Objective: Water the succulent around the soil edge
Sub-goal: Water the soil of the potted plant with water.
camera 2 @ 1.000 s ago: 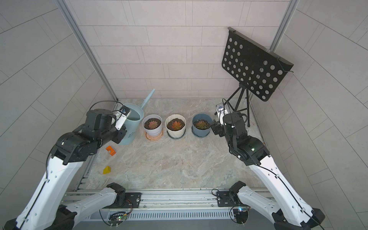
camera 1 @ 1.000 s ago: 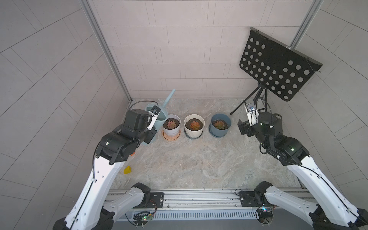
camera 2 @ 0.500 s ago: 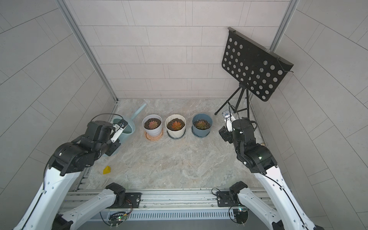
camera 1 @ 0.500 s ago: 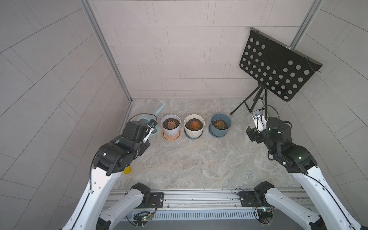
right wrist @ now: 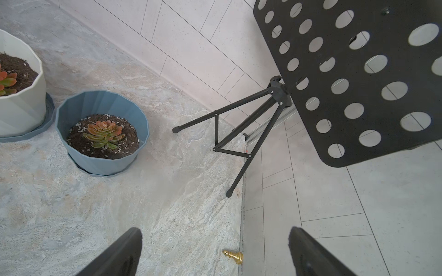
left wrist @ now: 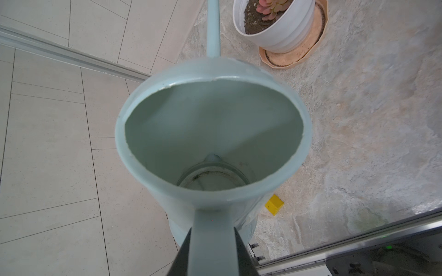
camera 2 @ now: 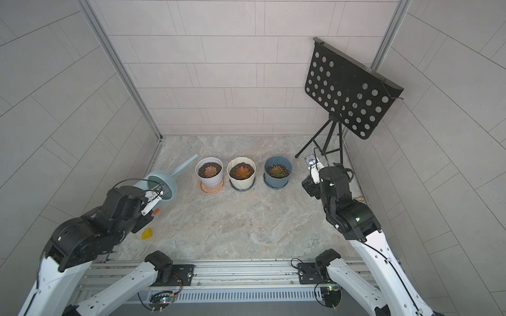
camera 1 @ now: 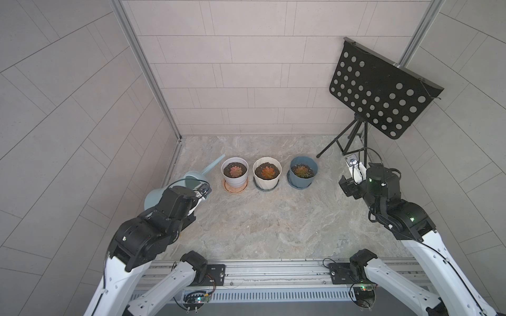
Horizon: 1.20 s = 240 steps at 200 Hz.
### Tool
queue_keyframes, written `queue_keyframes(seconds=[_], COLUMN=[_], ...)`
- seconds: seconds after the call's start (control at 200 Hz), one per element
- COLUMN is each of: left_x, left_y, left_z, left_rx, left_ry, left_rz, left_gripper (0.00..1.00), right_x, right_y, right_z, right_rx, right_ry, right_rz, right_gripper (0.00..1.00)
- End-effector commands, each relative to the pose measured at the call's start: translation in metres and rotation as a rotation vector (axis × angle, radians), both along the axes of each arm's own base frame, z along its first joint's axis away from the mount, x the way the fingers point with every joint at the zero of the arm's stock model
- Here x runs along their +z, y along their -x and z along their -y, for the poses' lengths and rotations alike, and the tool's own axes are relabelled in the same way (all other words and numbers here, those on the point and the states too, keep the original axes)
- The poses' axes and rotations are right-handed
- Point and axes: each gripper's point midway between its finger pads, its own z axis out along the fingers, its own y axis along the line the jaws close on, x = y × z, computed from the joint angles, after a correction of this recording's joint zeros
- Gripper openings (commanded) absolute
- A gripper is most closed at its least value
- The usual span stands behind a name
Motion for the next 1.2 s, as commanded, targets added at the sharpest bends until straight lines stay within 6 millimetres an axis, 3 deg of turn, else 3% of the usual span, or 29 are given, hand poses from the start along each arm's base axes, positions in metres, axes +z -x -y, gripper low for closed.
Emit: queue_keyframes(seconds=[0.0,0.185,0.405,0.61,0.896,1.196], left_x=[0.009,0.03,0.032,0.048,0.037,0.025], left_y=[-0.002,-0.007,-0.023,-0.035,-0.032,-0.03], left_z=[-0.015,-0.011,0.004,0.025,0.03,0.037], left_rx=[0.014,-0.009,-0.076,-0.137,-0.205,-0.243], left_ry=[-0.131,-0.14,-0.279,-0.352,-0.49,-0.5], left_rz=[0.031,0.077,0.074,0.132,0.08,0.061], left_gripper=[0.0,0.0,0.0,0.0,0.0,0.0], right_x=[0.001,0.001,0.001,0.004,0.005,0.005], right_y=[0.001,0.001,0.003,0.005,0.007,0.007], right_z=[0.004,0.006,0.008,0.01,0.011,0.011], right_rx=[-0.019,-0.023,-0.028,-0.034,-0.033,-0.034], right_ry=[0.013,0.017,0.029,0.033,0.029,0.028], right_rz=[0.008,0.012,0.019,0.029,0.035,0.037], right_gripper=[1.0,1.0,1.0,1.0,1.0,1.0])
